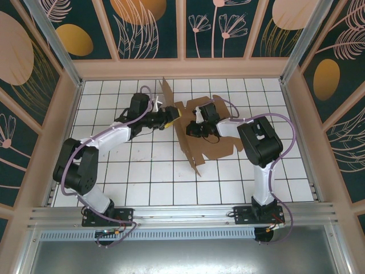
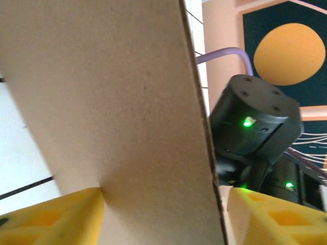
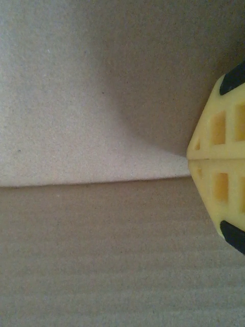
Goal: Fold the paper box
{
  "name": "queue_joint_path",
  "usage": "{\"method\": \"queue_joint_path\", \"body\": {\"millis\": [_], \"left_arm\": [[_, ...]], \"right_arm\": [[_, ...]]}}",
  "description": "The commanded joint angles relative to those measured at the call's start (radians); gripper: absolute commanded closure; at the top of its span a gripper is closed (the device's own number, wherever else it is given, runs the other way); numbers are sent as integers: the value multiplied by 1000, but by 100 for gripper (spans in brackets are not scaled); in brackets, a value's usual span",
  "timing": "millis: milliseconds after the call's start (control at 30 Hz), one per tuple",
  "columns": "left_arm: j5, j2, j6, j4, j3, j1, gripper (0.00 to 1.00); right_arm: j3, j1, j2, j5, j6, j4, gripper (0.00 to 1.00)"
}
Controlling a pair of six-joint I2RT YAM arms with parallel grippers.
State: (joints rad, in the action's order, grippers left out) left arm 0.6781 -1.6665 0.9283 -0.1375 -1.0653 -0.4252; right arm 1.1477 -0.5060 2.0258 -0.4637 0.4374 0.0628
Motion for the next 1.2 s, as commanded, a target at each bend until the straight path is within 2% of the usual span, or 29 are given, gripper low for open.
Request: {"method": "queue_joint_path", "body": {"millis": [0, 200, 500, 567, 667, 767, 900, 1000, 1067, 1167], "left_arm": [[27, -42, -6, -47, -90, -14, 26], [39, -159, -15, -29, -184, -38, 19], [65, -245, -23, -30, -273, -58, 12], [56, -251, -61, 20, -306, -58, 11], [-3, -248, -167, 181, -381, -58, 11], [-51, -245, -255, 306, -430, -58, 11], [-167, -220, -360, 439, -482, -58, 14], [-216, -203, -417, 481, -494, -58, 18], [-213, -208, -433, 497, -495, -58, 25], [-285, -215, -472, 542, -506, -61, 44]], "right_arm": [[-67, -8, 27, -73, 57, -74, 98], [-140, -6, -19, -115, 176, 60, 94], [-223, -5, -25, -196, 364, 314, 93], [-239, 1, -31, -190, 399, 362, 91], [-259, 19, -41, -176, 445, 419, 90], [-249, 33, -42, -153, 440, 405, 90], [-214, 34, -41, -93, 379, 309, 90], [-210, 38, -36, -85, 374, 305, 90], [-208, 40, -30, -82, 371, 305, 91], [-208, 39, -22, -73, 367, 303, 92]]}}
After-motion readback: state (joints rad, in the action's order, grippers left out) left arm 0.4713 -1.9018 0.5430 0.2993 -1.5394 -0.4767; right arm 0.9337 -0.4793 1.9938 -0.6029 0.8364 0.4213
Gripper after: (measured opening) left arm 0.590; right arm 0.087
